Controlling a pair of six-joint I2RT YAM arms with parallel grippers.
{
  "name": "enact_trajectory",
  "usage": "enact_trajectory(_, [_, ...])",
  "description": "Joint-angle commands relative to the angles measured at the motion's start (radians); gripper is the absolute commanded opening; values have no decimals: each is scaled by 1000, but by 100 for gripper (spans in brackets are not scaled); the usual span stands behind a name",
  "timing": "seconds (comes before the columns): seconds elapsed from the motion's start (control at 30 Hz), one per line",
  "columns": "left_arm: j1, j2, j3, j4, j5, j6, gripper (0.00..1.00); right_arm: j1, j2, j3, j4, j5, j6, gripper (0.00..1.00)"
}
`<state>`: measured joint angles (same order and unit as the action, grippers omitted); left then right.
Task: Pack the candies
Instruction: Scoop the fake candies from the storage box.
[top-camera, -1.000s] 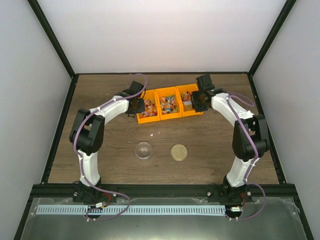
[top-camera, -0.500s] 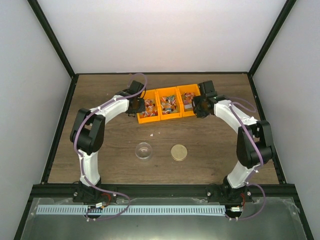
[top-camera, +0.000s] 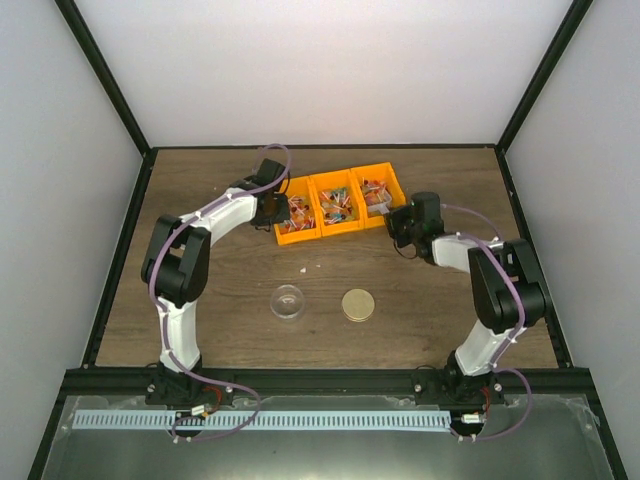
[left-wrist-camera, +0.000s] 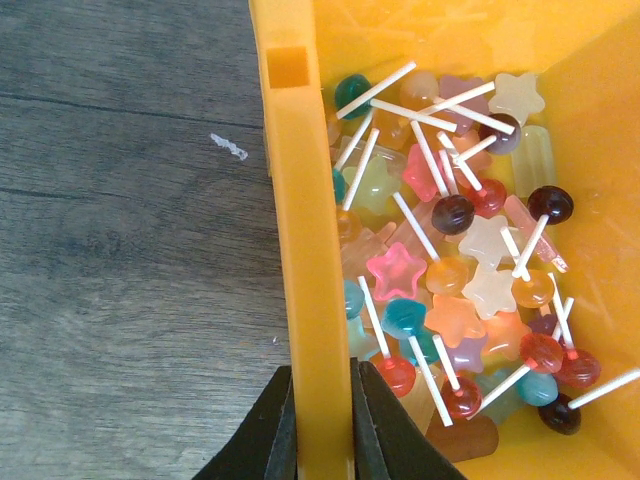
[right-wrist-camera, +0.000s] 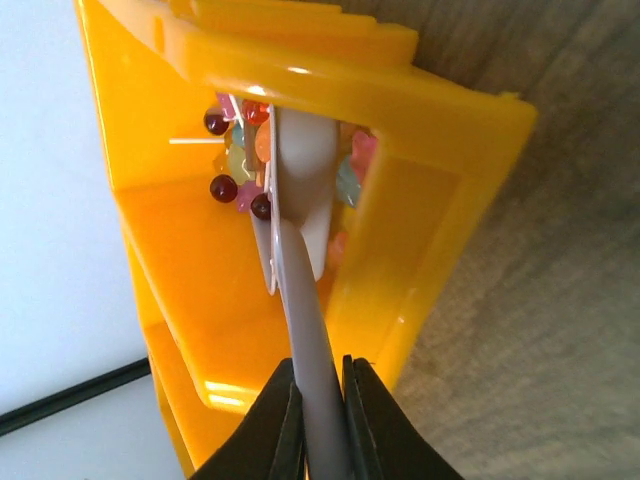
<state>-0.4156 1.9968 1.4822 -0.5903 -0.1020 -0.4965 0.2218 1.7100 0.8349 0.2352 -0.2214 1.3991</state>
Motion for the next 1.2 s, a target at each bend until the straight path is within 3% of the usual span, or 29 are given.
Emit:
enact_trajectory(0.0, [-6,80,51,-61,132,18,4,4,-44,-135,153,-100,-16,1])
enact_trajectory(0.3, [0,96,82,-72,121,-1,4,4,-209,-197,89,-82,-32,1])
enact_trajectory(0.7, [3,53,85,-63,121,4,4,-15,-330,-324,172,-73,-84,1])
enact_trajectory(1.17, [3,21,92,-58,113,8,4,-58,-442,-391,180,-51,-23,1])
